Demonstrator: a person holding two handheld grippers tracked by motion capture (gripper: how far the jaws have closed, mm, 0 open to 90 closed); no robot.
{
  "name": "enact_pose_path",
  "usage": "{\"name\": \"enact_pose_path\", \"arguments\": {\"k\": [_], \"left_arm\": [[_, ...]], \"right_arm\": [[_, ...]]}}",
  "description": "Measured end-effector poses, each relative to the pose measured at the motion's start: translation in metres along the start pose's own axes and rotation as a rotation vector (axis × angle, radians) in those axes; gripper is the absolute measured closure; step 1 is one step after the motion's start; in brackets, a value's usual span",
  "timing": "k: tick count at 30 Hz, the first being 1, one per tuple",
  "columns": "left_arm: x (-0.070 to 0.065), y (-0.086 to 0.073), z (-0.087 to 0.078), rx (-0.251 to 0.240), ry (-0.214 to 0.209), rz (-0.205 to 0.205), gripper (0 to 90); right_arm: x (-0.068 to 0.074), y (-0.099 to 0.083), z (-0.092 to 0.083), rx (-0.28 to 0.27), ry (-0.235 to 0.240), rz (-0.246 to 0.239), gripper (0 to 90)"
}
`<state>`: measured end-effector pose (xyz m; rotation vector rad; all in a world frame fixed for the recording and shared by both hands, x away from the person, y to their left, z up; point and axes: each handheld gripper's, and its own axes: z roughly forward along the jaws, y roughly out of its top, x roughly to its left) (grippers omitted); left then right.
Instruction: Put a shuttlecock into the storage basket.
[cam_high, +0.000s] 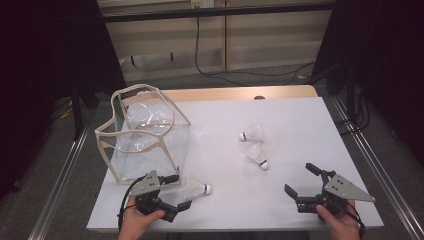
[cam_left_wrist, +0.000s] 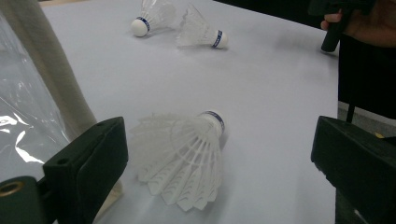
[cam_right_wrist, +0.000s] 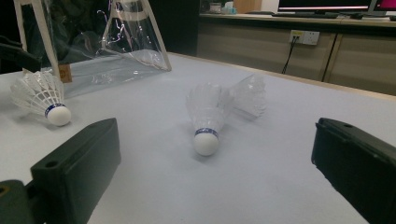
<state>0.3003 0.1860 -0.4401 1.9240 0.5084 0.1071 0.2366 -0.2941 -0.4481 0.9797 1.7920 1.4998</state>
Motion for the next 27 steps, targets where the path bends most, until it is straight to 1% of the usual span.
{"name": "enact_pose_path", "arguments": {"k": [5,6,7,9,10,13,16,19,23,24,25,27], "left_arm": [[0.000,0.000,0.003,0.016,0.010,0.010,4.2],[0.000,0.000,0.003,0.023,0.017,0.004,4.5],[0.000,0.000,0.004,0.031,0.019,0.009,4.8],[-0.001,0.000,0.005,0.034,0.015,0.005,4.8],[-0.001,0.000,0.005,0.045,0.020,0.014,5.3],[0.000,0.001,0.006,0.061,0.007,0.017,7.4],[-0.001,0.001,0.007,0.068,0.008,0.009,10.2],[0.000,0.000,0.008,0.082,0.015,0.011,13.2],[0.001,0.001,0.009,0.085,0.009,0.003,18.0],[0.001,0.001,0.009,0.088,0.008,0.000,18.0],[0.001,0.000,0.010,0.089,0.007,-0.001,20.2],[0.001,0.000,0.011,0.096,0.000,0.006,21.8]], "right_arm": [[0.000,0.000,0.000,0.000,0.000,0.001,1.1],[0.000,0.000,0.000,0.000,0.001,0.001,1.1],[0.000,0.000,0.000,-0.001,0.001,-0.001,1.1],[0.000,0.000,0.000,-0.001,0.002,0.001,1.1],[0.000,0.000,0.000,-0.001,0.002,0.002,1.1],[0.000,0.000,0.000,0.000,0.001,0.001,1.1],[0.000,0.000,0.000,0.000,0.001,0.001,1.1],[0.000,0.000,0.000,0.000,0.001,0.001,1.1],[0.000,0.000,0.000,0.003,0.002,0.001,1.1],[0.000,0.000,0.000,0.003,0.002,0.001,1.1],[0.000,0.000,0.000,0.003,0.002,0.001,1.1],[0.000,0.000,0.000,0.002,0.002,0.001,1.1]]}}
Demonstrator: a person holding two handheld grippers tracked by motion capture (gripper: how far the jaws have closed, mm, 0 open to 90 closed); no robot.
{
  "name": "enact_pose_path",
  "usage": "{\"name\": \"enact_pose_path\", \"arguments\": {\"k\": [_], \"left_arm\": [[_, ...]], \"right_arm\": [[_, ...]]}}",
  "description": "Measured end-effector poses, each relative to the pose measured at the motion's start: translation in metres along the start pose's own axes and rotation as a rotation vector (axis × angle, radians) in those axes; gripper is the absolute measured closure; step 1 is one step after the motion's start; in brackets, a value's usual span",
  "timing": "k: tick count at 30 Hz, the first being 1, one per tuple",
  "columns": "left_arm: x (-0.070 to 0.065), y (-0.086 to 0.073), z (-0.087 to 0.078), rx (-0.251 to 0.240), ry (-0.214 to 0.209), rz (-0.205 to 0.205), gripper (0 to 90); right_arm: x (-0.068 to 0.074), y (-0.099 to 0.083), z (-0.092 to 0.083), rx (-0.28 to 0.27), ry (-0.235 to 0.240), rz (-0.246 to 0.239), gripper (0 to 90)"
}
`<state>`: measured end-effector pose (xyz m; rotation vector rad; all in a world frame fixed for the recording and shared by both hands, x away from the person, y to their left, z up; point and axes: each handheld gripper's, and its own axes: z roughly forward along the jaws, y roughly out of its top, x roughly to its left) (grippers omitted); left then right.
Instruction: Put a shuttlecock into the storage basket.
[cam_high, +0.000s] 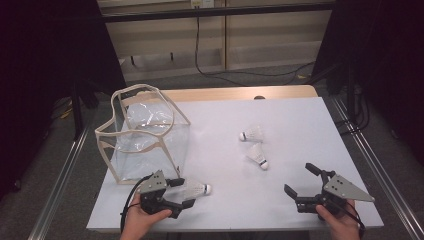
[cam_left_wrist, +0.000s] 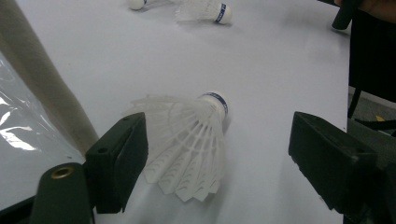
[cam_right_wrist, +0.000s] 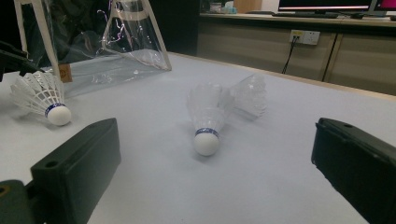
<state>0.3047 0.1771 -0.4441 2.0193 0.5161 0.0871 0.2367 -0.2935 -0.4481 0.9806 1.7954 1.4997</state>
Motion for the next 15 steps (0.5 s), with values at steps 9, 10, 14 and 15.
{"name": "enact_pose_path", "arguments": {"k": [9,10,14,15], "left_arm": [[0.0013,-0.0001,0.0027,0.022,0.003,-0.026,31.0],[0.0015,-0.0001,0.0031,0.023,0.001,-0.024,31.9],[0.0024,0.0001,0.0034,0.023,0.015,-0.029,35.7],[0.0030,0.0002,0.0031,0.022,0.019,-0.027,36.9]], "right_arm": [[0.0000,0.0001,0.0003,-0.005,0.001,-0.003,1.1],[0.0000,0.0002,0.0001,-0.003,0.001,-0.003,1.1],[0.0001,0.0002,0.0002,-0.005,0.001,-0.003,1.1],[0.0000,0.0002,0.0002,-0.006,0.001,-0.005,1.1]]}}
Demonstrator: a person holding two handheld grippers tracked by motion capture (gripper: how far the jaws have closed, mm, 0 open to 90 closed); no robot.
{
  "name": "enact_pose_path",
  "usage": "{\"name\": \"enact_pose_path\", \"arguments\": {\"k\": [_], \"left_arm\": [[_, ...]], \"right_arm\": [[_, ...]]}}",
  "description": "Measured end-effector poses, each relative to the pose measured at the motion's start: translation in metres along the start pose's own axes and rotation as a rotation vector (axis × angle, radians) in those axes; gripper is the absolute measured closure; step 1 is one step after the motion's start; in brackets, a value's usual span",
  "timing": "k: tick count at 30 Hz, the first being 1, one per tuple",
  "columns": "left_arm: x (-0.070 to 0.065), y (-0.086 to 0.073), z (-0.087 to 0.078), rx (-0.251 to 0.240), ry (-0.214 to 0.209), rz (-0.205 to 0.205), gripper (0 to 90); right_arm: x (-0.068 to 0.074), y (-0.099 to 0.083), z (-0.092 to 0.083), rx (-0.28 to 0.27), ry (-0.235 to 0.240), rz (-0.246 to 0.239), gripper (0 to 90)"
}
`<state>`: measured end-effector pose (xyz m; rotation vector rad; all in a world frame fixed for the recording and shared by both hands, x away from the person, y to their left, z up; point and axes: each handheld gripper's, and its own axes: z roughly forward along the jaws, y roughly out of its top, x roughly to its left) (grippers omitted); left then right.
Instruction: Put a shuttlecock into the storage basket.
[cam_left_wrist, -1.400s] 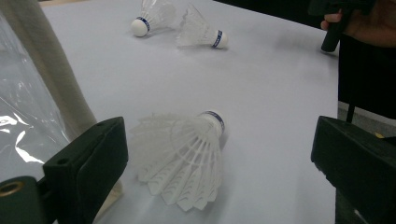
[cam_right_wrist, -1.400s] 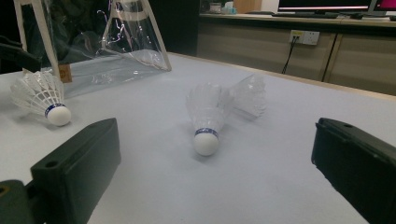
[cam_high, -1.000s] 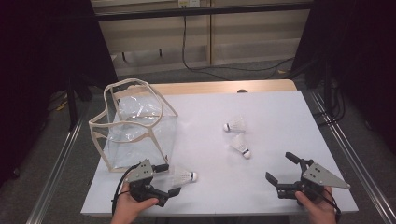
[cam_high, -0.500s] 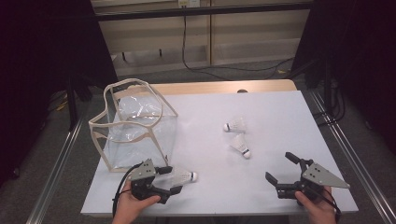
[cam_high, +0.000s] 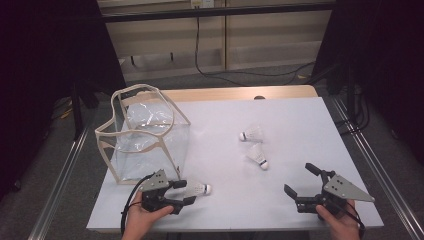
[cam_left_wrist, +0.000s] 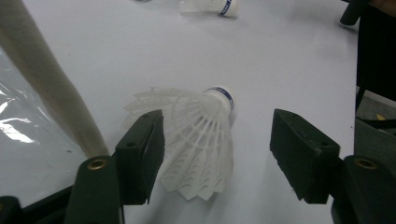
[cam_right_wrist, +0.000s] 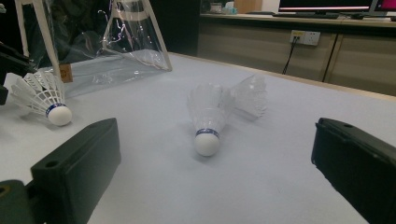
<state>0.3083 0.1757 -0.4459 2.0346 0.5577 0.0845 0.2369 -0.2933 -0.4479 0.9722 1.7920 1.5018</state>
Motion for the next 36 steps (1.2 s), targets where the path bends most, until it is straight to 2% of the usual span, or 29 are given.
{"name": "enact_pose_path", "arguments": {"k": [4,9,24,28,33,36], "left_arm": [[0.001,0.000,0.000,-0.004,0.017,0.001,39.1],[0.001,0.000,0.002,0.004,-0.007,-0.003,41.3],[-0.001,0.002,0.008,0.040,-0.036,-0.014,47.5],[0.000,0.003,0.010,0.027,-0.041,-0.040,47.9],[-0.001,0.006,0.014,0.056,-0.042,-0.046,50.7],[-0.001,0.007,0.014,0.053,-0.041,-0.059,55.0]], "right_arm": [[0.000,0.000,0.000,0.002,0.001,0.003,1.1],[0.000,0.000,0.000,0.000,0.000,0.000,1.2],[0.000,0.000,-0.001,-0.004,-0.003,-0.001,1.2],[0.000,0.000,-0.001,-0.003,-0.004,0.000,1.3],[0.000,0.000,-0.001,-0.005,-0.001,0.001,1.4],[0.000,0.000,-0.002,-0.005,-0.003,0.005,1.4]]}}
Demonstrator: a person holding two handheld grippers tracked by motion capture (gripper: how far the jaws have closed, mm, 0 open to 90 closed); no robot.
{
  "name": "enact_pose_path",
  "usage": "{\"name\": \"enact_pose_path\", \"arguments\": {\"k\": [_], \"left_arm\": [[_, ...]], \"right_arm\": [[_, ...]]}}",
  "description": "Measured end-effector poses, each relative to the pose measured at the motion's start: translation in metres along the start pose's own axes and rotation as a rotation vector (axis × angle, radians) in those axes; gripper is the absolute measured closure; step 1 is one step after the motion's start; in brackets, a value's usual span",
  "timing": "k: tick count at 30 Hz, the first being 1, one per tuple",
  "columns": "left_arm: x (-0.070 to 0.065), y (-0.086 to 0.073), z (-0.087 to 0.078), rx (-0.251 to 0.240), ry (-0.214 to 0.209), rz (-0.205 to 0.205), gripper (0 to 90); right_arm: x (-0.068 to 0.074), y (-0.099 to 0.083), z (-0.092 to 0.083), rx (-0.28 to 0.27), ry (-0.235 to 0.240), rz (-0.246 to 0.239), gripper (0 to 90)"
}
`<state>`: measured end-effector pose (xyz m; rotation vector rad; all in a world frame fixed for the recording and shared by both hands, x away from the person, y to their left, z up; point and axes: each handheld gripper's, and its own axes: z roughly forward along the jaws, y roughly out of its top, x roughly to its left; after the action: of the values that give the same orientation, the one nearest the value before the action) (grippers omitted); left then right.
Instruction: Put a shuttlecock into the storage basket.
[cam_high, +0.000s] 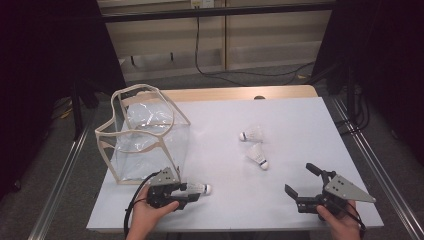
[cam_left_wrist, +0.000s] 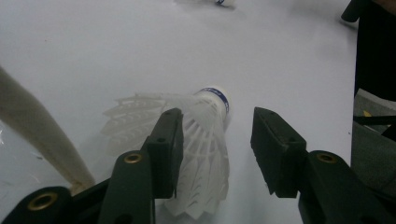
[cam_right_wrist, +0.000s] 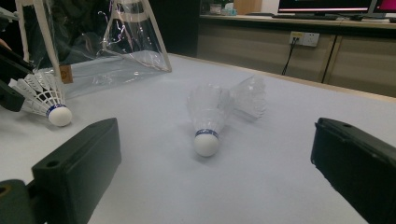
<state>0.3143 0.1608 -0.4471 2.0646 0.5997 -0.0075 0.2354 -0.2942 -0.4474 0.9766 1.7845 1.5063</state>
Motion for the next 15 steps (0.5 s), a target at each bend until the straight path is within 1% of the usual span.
{"name": "enact_pose_path", "arguments": {"k": [1,3,6,10,11,15], "left_arm": [[0.0007,0.0002,0.0003,0.001,0.002,-0.002,55.0],[0.0010,0.0005,0.0013,0.019,0.004,-0.002,57.9],[0.0015,0.0001,0.0032,0.032,-0.001,-0.007,61.8],[0.0023,0.0003,0.0038,0.030,0.003,-0.018,64.9],[0.0030,0.0002,0.0038,0.036,0.002,-0.020,65.3],[0.0032,0.0004,0.0046,0.034,-0.003,-0.030,68.9]], "right_arm": [[0.0000,0.0000,0.0000,0.000,0.000,0.000,1.4],[0.0000,0.0000,-0.0003,-0.001,-0.001,0.000,1.4],[-0.0004,0.0001,-0.0009,0.000,-0.004,-0.004,1.4],[-0.0005,0.0000,-0.0012,0.000,-0.004,-0.004,1.4],[-0.0005,0.0000,-0.0013,-0.001,-0.004,-0.003,1.4],[-0.0004,0.0001,-0.0018,-0.001,-0.004,0.001,1.4]]}}
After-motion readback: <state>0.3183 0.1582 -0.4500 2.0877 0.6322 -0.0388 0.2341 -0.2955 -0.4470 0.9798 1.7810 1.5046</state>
